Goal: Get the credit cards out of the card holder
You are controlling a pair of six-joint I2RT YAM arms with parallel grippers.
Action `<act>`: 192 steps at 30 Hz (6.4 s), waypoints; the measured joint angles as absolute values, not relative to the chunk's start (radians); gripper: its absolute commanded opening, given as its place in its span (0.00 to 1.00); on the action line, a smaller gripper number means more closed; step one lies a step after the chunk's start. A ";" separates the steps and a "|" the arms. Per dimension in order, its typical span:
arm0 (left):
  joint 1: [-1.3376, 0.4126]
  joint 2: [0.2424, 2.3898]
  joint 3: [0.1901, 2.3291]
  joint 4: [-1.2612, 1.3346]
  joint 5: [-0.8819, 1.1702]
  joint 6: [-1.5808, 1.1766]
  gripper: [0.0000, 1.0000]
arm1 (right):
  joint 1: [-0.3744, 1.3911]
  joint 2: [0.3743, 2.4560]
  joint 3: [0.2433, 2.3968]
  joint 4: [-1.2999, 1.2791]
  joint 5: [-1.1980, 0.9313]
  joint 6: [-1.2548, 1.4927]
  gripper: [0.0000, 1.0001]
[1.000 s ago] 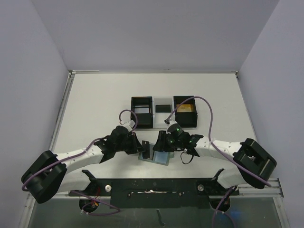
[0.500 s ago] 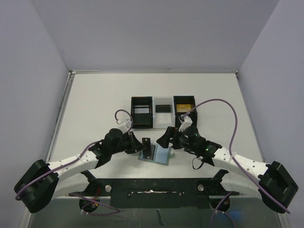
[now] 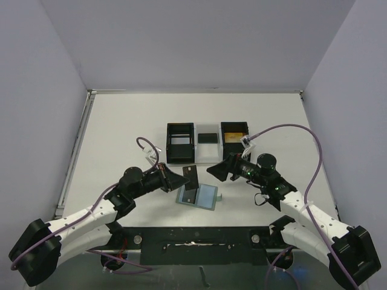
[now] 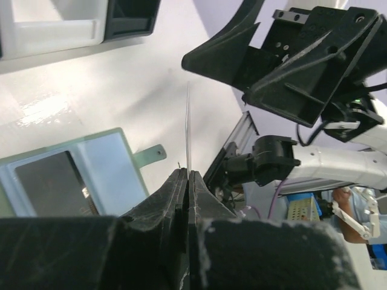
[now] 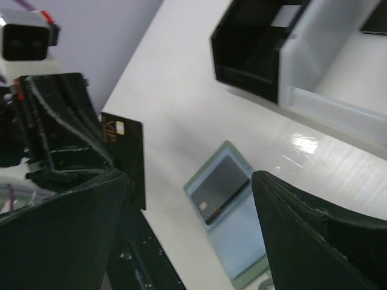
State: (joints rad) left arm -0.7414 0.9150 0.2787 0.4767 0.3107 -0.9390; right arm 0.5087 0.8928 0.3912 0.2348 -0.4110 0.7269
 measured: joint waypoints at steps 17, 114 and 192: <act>-0.744 0.955 0.218 0.789 0.404 -1.054 0.00 | 0.610 1.103 0.364 0.643 -0.696 0.926 0.45; -0.404 0.944 0.530 -0.228 0.129 -0.775 0.70 | 0.616 1.340 0.915 -0.026 -0.071 -0.200 0.00; -0.338 1.042 0.547 -0.108 0.433 -0.757 0.70 | 0.543 1.993 1.269 -0.049 -0.034 -0.738 0.65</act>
State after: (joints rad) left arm -0.3382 1.0420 0.5468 -0.1078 0.4332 -0.7567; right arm 0.5426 1.9926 1.2686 -0.0486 -0.0341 -0.7383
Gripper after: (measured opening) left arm 0.692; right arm 0.631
